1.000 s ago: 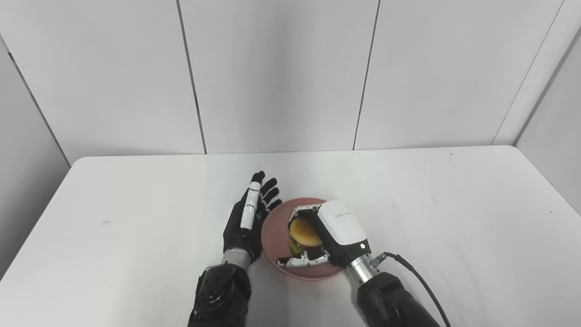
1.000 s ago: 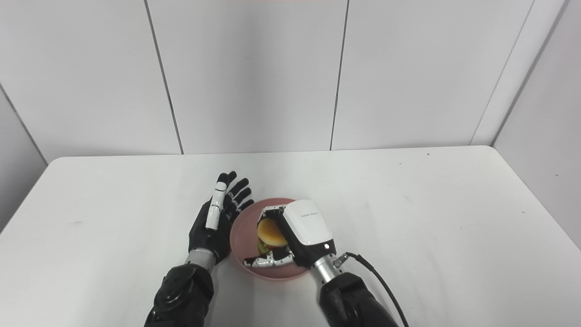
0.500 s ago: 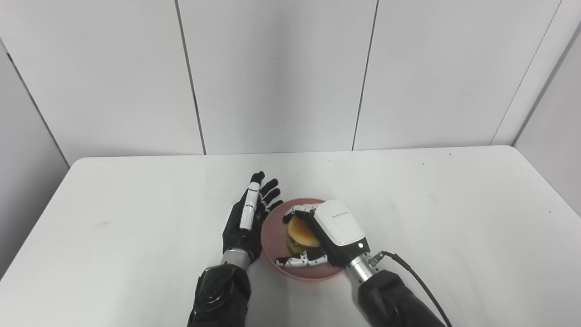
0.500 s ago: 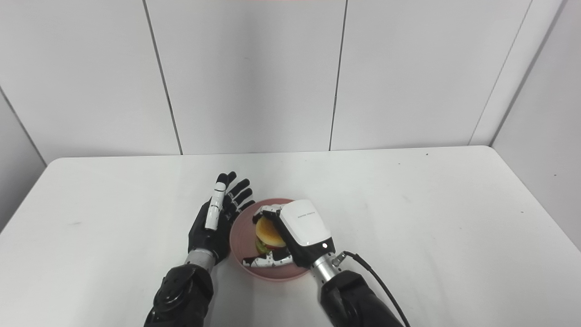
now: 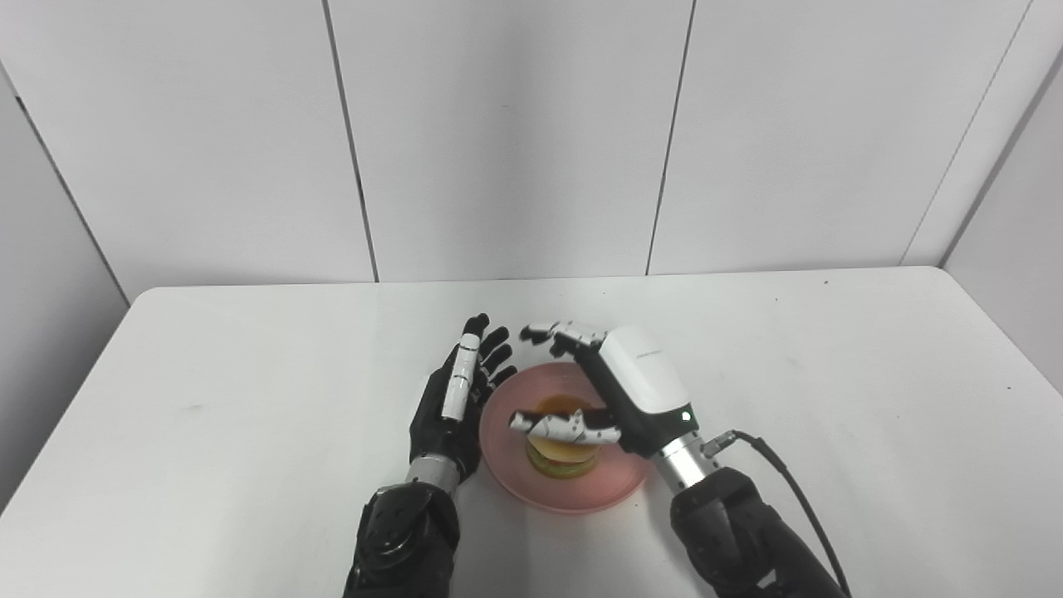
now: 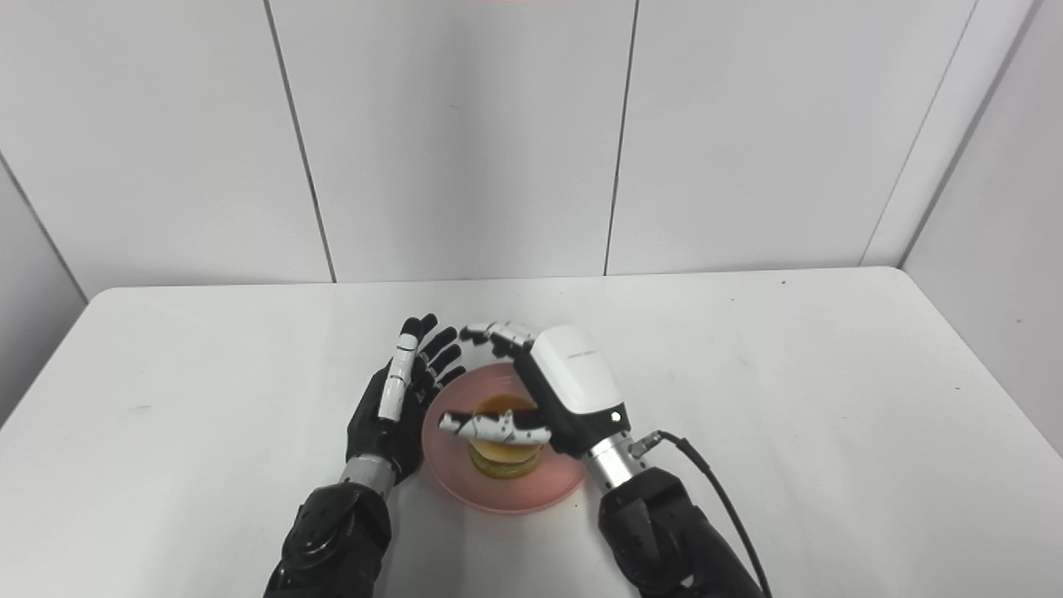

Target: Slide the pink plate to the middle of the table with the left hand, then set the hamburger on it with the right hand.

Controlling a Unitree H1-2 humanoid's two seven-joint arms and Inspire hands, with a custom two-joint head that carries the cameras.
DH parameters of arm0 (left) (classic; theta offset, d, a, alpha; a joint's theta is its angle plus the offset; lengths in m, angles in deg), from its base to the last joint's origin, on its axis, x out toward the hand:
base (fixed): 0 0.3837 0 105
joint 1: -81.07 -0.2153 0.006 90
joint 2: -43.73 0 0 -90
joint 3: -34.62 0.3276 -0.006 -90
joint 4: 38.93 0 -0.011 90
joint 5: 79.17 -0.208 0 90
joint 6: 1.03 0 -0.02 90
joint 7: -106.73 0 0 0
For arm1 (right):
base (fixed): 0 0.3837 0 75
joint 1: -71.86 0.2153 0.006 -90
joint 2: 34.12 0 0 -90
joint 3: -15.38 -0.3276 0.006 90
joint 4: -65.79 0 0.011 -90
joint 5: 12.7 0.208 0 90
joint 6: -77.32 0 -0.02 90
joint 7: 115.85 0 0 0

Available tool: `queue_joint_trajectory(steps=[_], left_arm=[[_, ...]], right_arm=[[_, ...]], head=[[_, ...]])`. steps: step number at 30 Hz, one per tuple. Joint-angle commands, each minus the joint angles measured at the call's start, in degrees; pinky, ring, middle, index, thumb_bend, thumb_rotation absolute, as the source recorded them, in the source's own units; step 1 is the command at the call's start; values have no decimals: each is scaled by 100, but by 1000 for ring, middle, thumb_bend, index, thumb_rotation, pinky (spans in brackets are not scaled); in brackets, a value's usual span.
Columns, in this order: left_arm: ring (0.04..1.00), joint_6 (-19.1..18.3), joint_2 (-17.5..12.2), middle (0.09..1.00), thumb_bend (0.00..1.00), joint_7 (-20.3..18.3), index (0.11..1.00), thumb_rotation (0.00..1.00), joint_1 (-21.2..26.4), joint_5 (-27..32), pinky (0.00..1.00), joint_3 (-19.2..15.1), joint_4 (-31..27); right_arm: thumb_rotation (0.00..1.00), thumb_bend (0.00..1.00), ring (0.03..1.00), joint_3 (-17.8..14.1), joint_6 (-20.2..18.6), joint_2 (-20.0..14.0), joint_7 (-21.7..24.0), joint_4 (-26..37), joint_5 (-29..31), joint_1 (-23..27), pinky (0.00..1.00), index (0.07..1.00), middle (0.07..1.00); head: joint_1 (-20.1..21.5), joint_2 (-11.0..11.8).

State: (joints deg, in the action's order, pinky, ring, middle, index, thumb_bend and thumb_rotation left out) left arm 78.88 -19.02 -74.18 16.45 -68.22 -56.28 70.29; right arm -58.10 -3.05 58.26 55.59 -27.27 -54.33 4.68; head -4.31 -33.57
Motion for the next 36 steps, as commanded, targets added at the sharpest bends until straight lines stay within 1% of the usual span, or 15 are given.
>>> queue_joint_trajectory(steps=[1,5,7,8,9,10,14,16,18,20,22,25,28,32,36], left_arm=[[907,-387,-13,875,699,95,888,748,-140,25,902,-68,232],[914,-325,-20,877,700,85,870,747,-122,-9,899,-69,283],[917,-287,-25,886,700,96,861,747,-107,-19,884,-80,303],[918,-285,-28,889,700,118,859,746,-112,-41,879,-77,267],[918,-286,-29,895,697,133,893,759,-117,-58,872,-75,239],[917,-258,-8,897,696,194,904,763,-138,-91,869,-84,171],[915,-78,72,939,701,387,990,787,-224,-169,863,-128,-35],[930,171,133,961,693,451,998,782,-297,-181,881,-166,-130],[918,496,131,969,695,660,1000,786,-350,-474,874,-89,-136],[931,860,70,981,682,752,1000,787,-388,-742,917,39,-94],[968,1226,-51,994,687,801,1000,812,-412,-1043,982,194,-28],[996,1711,-225,1000,674,923,1000,816,-381,-1450,998,316,147],[1000,1927,-323,1000,689,1020,1000,795,-337,-1667,1000,325,255],[1000,1906,-420,1000,741,1065,1000,809,-281,-1774,1000,311,307],[1000,1812,-507,1000,750,1024,1000,810,-253,-1749,1000,305,351]], right_arm=[[1000,720,635,-152,-21,28,25,379,147,136,521,726,716],[1000,745,580,-380,25,78,31,608,345,166,468,738,694],[1000,770,559,-555,-44,185,69,601,670,165,454,739,690],[1000,778,552,-698,-167,275,159,568,1023,149,450,739,690],[1000,804,587,-797,-254,337,229,544,1274,136,500,756,723],[1000,813,598,-928,-312,411,297,478,1602,119,517,761,734],[1000,793,692,-1332,-495,651,497,297,2583,79,617,812,793],[1000,787,728,-1547,-792,779,559,224,3002,47,659,825,810],[1000,794,773,-1800,-1116,926,564,133,3451,28,708,835,829],[1000,796,808,-2054,-1362,1070,549,37,3908,27,748,845,854],[1000,799,842,-2240,-1481,1174,509,-94,4195,30,781,876,885],[1000,809,852,-2398,-1470,1234,411,-345,4332,12,786,879,894],[1000,821,852,-2443,-1399,1224,310,-561,4299,-37,802,870,898],[1000,799,858,-2424,-1282,1187,211,-769,4208,-99,806,875,907],[1000,774,864,-2410,-1157,1171,160,-902,4162,-158,806,876,905]], head=[[-4,-2],[0,6],[15,16],[26,22],[26,22],[27,18],[26,8],[36,-2],[36,-2],[37,-12],[39,-17],[42,-14],[41,-15],[40,-23],[47,-47]])
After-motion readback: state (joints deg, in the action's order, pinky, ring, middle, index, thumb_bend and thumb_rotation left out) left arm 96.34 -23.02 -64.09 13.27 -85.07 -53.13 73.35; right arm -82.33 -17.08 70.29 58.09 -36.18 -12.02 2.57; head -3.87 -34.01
